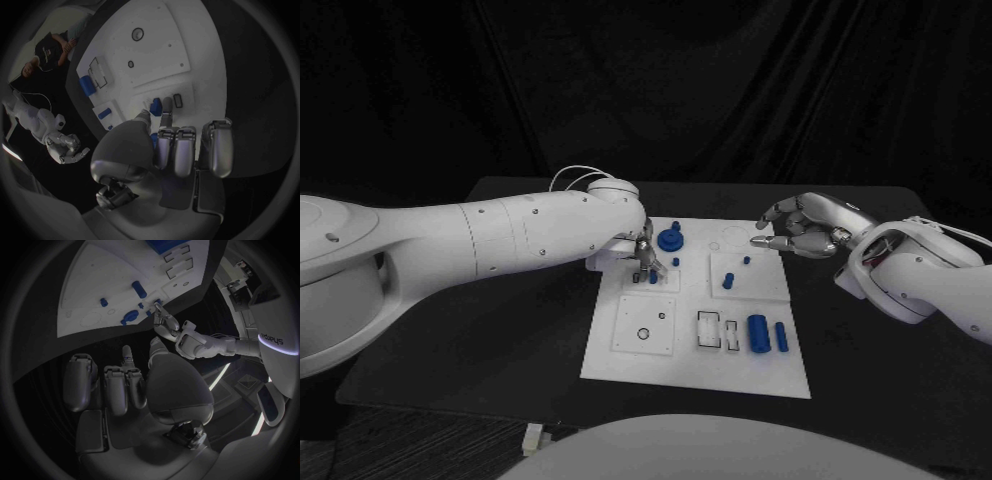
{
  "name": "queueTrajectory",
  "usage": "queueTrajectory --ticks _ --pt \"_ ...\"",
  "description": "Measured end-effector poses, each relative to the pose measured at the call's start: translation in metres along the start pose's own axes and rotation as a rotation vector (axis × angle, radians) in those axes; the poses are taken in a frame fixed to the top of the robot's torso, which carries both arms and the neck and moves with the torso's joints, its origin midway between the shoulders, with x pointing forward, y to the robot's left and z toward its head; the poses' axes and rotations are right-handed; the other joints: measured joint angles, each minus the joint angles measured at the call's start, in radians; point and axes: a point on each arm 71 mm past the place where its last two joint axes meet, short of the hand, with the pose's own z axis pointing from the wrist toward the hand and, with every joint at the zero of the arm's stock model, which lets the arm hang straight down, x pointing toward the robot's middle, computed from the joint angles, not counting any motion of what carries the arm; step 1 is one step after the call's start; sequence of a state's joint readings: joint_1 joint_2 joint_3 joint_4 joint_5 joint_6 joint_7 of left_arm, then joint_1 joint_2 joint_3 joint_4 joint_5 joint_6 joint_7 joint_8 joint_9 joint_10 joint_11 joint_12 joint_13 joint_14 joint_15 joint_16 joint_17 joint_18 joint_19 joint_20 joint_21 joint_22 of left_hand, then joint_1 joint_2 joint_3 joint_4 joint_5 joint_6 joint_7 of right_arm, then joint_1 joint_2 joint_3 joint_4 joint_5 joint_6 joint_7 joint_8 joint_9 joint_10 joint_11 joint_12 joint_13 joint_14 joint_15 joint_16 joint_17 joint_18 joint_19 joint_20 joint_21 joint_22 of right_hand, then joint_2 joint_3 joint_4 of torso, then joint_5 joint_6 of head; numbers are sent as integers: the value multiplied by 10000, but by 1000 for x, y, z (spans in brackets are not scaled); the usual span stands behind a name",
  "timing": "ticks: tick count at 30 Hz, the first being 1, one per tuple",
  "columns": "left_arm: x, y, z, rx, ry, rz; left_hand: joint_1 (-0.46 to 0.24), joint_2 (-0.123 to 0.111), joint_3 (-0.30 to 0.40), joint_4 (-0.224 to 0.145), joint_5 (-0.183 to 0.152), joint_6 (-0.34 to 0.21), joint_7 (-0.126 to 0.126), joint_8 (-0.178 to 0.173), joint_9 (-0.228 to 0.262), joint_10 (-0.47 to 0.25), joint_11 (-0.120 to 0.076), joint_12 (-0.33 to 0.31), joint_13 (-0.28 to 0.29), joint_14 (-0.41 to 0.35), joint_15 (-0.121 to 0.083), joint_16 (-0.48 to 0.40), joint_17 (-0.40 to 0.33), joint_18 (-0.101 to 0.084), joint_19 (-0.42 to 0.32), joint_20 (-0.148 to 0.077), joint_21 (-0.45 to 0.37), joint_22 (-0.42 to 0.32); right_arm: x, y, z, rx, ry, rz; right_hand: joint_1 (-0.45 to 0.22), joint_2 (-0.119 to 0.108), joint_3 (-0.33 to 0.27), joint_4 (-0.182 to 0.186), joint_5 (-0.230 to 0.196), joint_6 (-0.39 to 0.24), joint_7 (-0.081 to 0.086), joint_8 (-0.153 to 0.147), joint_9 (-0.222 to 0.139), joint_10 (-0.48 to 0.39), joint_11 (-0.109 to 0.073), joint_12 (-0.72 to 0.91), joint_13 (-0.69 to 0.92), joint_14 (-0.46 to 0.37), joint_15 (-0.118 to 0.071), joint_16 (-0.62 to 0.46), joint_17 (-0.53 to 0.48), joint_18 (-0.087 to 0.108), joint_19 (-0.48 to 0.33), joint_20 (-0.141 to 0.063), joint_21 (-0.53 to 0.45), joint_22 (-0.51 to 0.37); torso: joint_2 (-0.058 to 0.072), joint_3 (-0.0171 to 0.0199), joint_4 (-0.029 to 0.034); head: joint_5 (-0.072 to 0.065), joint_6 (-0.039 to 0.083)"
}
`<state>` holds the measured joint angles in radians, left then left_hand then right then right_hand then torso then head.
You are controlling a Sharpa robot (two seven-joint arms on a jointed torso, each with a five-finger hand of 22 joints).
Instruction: Assemble the parts on the task board
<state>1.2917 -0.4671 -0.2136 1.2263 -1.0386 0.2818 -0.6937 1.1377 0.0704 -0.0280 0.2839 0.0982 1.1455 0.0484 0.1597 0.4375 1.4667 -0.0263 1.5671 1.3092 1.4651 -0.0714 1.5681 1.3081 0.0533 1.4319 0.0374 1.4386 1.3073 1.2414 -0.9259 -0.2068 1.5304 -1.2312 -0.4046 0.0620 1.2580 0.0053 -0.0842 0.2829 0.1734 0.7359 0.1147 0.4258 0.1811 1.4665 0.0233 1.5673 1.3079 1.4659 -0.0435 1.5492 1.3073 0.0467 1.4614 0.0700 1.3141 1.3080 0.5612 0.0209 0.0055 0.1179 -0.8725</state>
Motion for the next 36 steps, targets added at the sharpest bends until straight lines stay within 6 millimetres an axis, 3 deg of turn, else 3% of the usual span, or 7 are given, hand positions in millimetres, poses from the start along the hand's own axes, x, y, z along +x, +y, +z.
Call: queueTrajectory --ticks 3,10,17,36 --pt "0 0 0 -3 2 -2 132 11 95 -95 389 0 0 0 60 0 0 0 0 0 0 0 0 0 0 0 0 0 0 0 0 3 3 -1 0 0 0 0 0 0 0 0 0 0 0 0 0 0 0 0 0 0 0 -1 0 0 0 0 0 1 0" --pt "0 -1 1 26 5 8 320 -29 180 -180 681 37 -37 0 142 0 0 0 0 0 0 0 -1 1 0 0 0 1 0 0 0 11 19 -2 0 0 0 0 0 0 0 0 0 0 0 0 -1 0 0 0 0 0 0 0 0 -1 0 1 1 14 0" --pt "0 -2 1 75 -7 -6 633 -93 358 -445 1395 125 -125 0 370 -3 -3 0 0 38 -37 0 -2 1 2 -2 -38 8 1 0 0 22 51 -1 0 0 0 0 0 0 0 0 1 0 0 0 -2 0 0 0 0 0 0 -1 0 -2 0 1 0 32 0" --pt "-1 -4 2 214 -27 -19 1169 -314 724 -950 1565 215 -216 224 772 3 -142 0 -3 1 -147 0 -4 1 73 -73 -57 6 1 -1 0 79 105 2 0 0 0 0 0 29 29 0 2 0 0 0 -3 0 0 0 0 0 0 -1 0 -4 -1 0 0 34 0"
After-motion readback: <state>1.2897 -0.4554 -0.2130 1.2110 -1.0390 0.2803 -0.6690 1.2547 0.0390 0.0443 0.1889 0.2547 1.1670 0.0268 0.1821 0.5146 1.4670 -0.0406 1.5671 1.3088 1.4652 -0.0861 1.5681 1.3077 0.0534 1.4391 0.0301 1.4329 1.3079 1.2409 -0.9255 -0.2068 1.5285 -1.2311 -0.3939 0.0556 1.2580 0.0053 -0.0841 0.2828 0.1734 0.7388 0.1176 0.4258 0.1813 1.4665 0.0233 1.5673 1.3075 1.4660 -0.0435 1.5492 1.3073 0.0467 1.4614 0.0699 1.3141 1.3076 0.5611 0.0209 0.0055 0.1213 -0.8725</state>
